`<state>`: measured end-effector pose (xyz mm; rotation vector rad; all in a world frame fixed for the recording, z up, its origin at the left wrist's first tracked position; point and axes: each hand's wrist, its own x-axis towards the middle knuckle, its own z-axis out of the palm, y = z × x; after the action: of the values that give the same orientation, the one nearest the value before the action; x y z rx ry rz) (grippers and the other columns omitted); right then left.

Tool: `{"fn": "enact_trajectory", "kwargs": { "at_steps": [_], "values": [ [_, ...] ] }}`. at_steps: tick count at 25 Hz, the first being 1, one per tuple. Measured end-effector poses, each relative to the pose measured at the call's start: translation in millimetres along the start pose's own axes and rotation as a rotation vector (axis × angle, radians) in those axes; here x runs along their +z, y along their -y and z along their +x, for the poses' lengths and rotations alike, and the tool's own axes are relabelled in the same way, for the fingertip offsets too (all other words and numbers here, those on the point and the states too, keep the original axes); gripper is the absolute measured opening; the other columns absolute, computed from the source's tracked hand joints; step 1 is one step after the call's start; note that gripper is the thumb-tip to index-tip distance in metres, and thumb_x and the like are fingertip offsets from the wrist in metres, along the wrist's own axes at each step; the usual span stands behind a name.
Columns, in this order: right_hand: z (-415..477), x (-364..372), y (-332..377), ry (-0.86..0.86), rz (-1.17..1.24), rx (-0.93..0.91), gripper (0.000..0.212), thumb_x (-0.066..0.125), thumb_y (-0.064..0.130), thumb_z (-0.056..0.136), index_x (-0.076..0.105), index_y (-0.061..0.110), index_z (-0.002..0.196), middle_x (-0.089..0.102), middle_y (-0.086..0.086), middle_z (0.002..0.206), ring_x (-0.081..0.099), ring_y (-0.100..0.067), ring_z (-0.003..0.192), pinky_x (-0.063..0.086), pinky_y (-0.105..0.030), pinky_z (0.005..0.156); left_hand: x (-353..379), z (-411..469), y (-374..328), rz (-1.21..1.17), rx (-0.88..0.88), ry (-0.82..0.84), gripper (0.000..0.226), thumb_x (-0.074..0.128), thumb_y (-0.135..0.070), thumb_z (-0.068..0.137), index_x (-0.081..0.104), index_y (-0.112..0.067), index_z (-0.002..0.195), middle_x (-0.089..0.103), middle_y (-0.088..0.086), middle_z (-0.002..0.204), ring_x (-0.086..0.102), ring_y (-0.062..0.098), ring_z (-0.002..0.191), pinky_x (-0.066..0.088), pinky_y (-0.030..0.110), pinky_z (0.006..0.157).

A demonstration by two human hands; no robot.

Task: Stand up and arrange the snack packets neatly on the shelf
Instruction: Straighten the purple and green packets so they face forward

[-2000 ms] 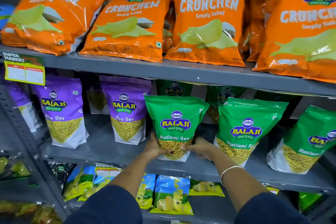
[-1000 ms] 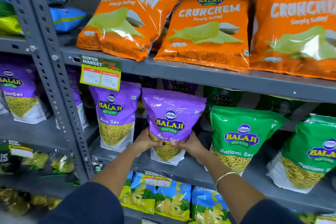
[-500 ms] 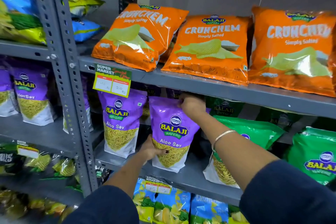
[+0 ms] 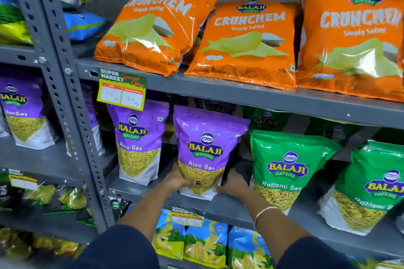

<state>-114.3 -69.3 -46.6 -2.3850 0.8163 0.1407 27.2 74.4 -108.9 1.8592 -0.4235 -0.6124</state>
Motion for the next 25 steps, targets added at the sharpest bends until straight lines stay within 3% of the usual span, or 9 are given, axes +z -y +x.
{"fn": "enact_trajectory", "kwargs": {
  "at_steps": [2,5,7,14,18,20,22,23,25],
  "values": [
    [12.4,10.2,0.7,-0.011,0.396,-0.032,0.084,0.085,0.02,0.06,0.042,0.004,0.13,0.057,-0.013,0.133,0.053,-0.028,0.124,0.043,-0.038,0.105,-1.7,6.0,4.9,0.029,0.008,-0.007,0.129,0.088,-0.045,0.025,0.03,-0.015,0.136,0.056,0.01,0.134,0.054,0.027,0.122,0.045,0.049,0.104],
    [12.0,18.8,8.0,-0.054,0.595,-0.042,0.077,0.082,0.008,0.065,0.042,0.002,0.13,0.058,-0.011,0.129,0.055,-0.024,0.116,0.043,-0.031,0.101,-6.3,-26.6,-27.4,0.075,0.006,-0.043,0.104,0.087,-0.021,0.053,0.029,-0.009,0.138,0.053,0.007,0.133,0.05,0.026,0.125,0.04,0.037,0.107],
    [11.4,22.1,7.5,-0.043,0.614,-0.037,0.075,0.08,0.007,0.067,0.041,0.001,0.13,0.057,-0.013,0.131,0.053,-0.026,0.12,0.043,-0.033,0.101,-7.0,-28.0,-27.9,0.08,-0.013,-0.038,0.092,0.082,-0.011,0.063,0.029,-0.008,0.138,0.053,0.009,0.133,0.049,0.026,0.125,0.039,0.034,0.105],
    [6.2,16.8,-0.5,-0.062,0.581,0.0,0.069,0.078,0.006,0.07,0.043,-0.002,0.129,0.056,-0.018,0.132,0.053,-0.029,0.123,0.042,-0.026,0.09,3.1,-33.7,-19.6,0.07,-0.004,-0.062,0.085,0.081,-0.013,0.065,0.033,-0.007,0.135,0.053,0.014,0.136,0.05,0.028,0.125,0.04,0.031,0.099],
    [1.7,15.0,4.3,-0.054,0.567,-0.014,0.073,0.077,0.01,0.072,0.036,-0.003,0.131,0.053,-0.017,0.132,0.05,-0.03,0.124,0.043,-0.032,0.094,3.6,-33.4,-21.5,0.022,0.007,-0.035,0.09,0.082,-0.016,0.065,0.028,-0.005,0.136,0.048,0.016,0.138,0.045,0.031,0.129,0.038,0.034,0.103],
    [-7.4,10.0,-1.9,-0.051,0.484,0.047,0.059,0.077,0.018,0.073,0.045,-0.002,0.119,0.059,-0.015,0.11,0.059,-0.026,0.105,0.045,-0.031,0.081,4.2,-40.8,-19.7,0.134,0.054,-0.149,0.105,0.087,-0.029,0.053,0.027,-0.003,0.135,0.041,0.019,0.138,0.038,0.036,0.133,0.036,0.043,0.109],
    [-16.6,3.0,-25.4,0.055,0.382,0.196,0.027,0.071,0.021,0.08,0.053,0.001,0.076,0.063,-0.006,0.059,0.062,-0.012,0.055,0.048,-0.021,0.056,12.2,-55.8,-2.9,0.592,0.273,-0.483,0.096,0.08,-0.047,0.053,0.038,-0.004,0.128,0.046,0.019,0.132,0.04,0.035,0.126,0.038,0.049,0.103],
    [-25.7,-4.5,-44.1,0.166,0.329,0.282,0.036,0.065,0.022,0.085,0.047,0.003,0.061,0.055,-0.003,0.037,0.053,-0.007,0.032,0.043,-0.015,0.04,22.8,-68.0,3.7,0.79,0.438,-0.588,0.081,0.07,-0.054,0.059,0.045,-0.006,0.119,0.054,0.017,0.124,0.046,0.033,0.117,0.039,0.047,0.097],
    [-47.9,-23.9,-88.7,0.345,0.189,0.52,0.044,0.053,0.024,0.092,0.041,0.006,0.054,0.048,-0.005,0.029,0.04,-0.007,0.016,0.035,-0.016,0.029,54.9,-91.5,-1.8,0.983,0.669,-0.532,0.065,0.049,-0.061,0.068,0.048,-0.01,0.108,0.059,0.011,0.111,0.054,0.029,0.101,0.037,0.039,0.089]
  ]
}}
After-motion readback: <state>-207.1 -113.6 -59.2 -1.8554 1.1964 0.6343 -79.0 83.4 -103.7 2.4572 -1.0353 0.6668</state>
